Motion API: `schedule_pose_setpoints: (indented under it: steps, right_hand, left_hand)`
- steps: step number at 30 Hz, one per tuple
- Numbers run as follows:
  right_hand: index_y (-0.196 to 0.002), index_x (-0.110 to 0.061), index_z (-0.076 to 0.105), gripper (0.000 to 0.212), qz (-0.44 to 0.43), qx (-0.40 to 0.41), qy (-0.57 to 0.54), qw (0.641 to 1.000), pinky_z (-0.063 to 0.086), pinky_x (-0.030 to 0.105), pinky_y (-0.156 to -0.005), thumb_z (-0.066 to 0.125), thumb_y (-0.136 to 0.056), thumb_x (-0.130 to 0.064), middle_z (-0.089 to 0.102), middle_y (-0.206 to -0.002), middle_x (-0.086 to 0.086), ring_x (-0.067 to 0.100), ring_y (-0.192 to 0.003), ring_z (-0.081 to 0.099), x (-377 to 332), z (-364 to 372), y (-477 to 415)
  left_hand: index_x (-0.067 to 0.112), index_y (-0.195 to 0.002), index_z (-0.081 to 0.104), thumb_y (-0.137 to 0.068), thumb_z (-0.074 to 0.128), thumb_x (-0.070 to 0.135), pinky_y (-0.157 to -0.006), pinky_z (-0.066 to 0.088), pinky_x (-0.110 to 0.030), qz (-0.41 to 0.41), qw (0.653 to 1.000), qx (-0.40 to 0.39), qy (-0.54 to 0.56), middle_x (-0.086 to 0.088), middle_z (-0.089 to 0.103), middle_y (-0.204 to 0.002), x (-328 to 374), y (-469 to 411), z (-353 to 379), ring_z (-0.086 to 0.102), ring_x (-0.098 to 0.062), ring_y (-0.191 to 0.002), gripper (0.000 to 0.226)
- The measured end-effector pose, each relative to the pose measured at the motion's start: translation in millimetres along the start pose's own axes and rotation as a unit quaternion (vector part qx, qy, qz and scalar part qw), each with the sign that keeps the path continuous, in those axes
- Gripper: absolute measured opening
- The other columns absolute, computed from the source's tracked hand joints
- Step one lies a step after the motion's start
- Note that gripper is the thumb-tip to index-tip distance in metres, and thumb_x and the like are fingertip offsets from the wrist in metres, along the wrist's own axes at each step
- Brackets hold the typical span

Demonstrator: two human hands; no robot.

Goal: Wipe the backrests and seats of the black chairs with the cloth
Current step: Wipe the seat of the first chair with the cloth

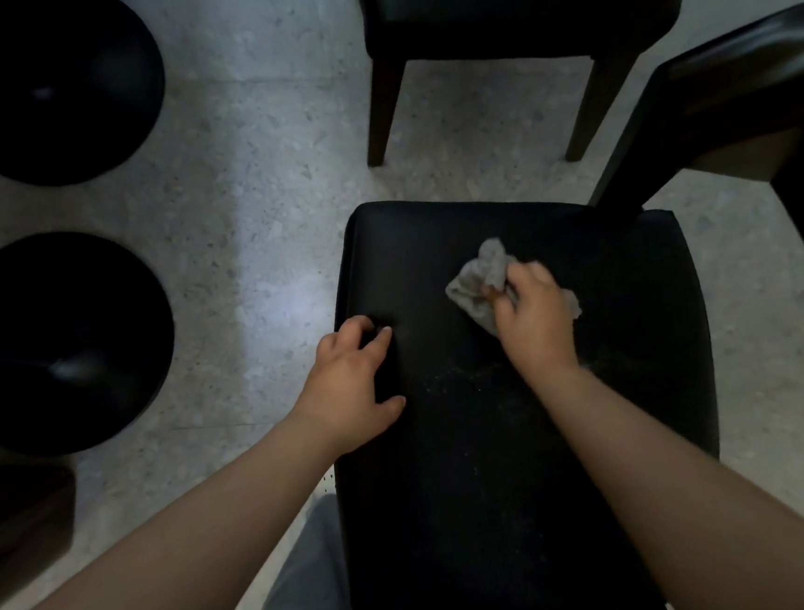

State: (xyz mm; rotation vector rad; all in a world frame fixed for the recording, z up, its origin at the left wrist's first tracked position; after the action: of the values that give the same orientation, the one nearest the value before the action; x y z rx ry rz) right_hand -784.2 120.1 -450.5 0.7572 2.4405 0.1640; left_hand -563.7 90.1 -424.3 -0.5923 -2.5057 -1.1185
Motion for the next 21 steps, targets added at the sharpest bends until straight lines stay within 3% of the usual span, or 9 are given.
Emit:
schedule_pose_setpoints:
  steps: [3,5,7,12,16,21]
  right_hand:
    - [-0.105,-0.019,0.064,0.012,-0.026,-0.076,-0.006,0.997,0.033,0.008,-0.069,0.057,-0.095,-0.019,0.052,-0.098,-0.005,0.005,-0.082,0.049,11.9,0.6,33.4]
    - [-0.096,-0.023,0.064,0.005,-0.025,-0.119,-0.032,0.992,0.034,0.011,-0.066,0.06,-0.094,-0.023,0.05,-0.089,-0.009,0.001,-0.076,0.049,17.3,-5.4,47.8]
    - [-0.088,-0.025,0.062,0.005,-0.029,-0.104,-0.044,0.993,0.035,0.019,-0.067,0.062,-0.093,-0.023,0.049,-0.085,-0.008,0.003,-0.075,0.049,20.2,-16.9,50.0]
    - [-0.106,-0.014,0.064,0.014,-0.006,0.004,0.004,1.0,0.035,0.024,-0.077,0.058,-0.095,-0.022,0.048,-0.101,0.0,0.013,-0.089,0.05,26.3,-43.1,-6.5]
    - [-0.115,-0.015,0.058,0.021,0.017,-0.012,0.056,0.998,0.034,0.028,-0.079,0.053,-0.099,-0.027,0.051,-0.112,0.007,0.017,-0.096,0.05,24.7,-33.6,-44.8]
    - [-0.126,-0.018,0.057,0.029,-0.017,-0.055,0.03,0.998,0.039,0.027,-0.083,0.053,-0.097,-0.02,0.053,-0.11,0.004,0.017,-0.099,0.054,30.7,-20.1,5.9]
  left_hand:
    - [0.021,-0.155,0.021,-0.084,0.069,0.044,-0.116,0.025,-0.031,-0.007,1.0,-0.016,-0.014,0.0,0.013,-0.154,2.5,-0.8,-2.8,0.019,-0.025,-0.14,0.089]
    - [0.021,-0.155,0.021,-0.084,0.069,0.045,-0.115,0.025,-0.031,-0.013,0.999,-0.025,-0.026,0.0,0.012,-0.154,4.5,-1.6,-4.5,0.019,-0.026,-0.139,0.089]
    - [0.021,-0.155,0.019,-0.084,0.068,0.045,-0.115,0.025,-0.031,-0.02,0.999,-0.035,-0.035,-0.001,0.011,-0.154,7.1,-1.9,-5.2,0.019,-0.027,-0.139,0.09]
    - [0.021,-0.156,0.018,-0.085,0.067,0.046,-0.114,0.026,-0.031,-0.029,0.997,-0.04,-0.052,-0.001,0.011,-0.153,10.0,-3.0,-5.2,0.019,-0.027,-0.138,0.09]
    - [0.019,-0.155,0.02,-0.086,0.065,0.047,-0.114,0.028,-0.032,-0.03,0.997,-0.027,-0.066,-0.002,0.013,-0.153,12.5,-1.9,-4.4,0.019,-0.027,-0.138,0.087]
    - [0.019,-0.149,0.036,-0.086,0.066,0.043,-0.112,0.028,-0.031,0.019,0.997,0.039,-0.063,-0.001,0.027,-0.147,30.8,-2.2,-4.1,0.025,-0.025,-0.133,0.074]
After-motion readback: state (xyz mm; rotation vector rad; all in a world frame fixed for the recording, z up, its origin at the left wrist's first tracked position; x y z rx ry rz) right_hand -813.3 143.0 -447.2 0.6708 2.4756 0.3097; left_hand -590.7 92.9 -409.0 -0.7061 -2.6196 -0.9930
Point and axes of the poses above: each hand's wrist, its own y-axis away from the middle knuckle, its own z-axis out of the palm, x = y × z, the point moved 1 cm from there along -y, towards the middle knuckle
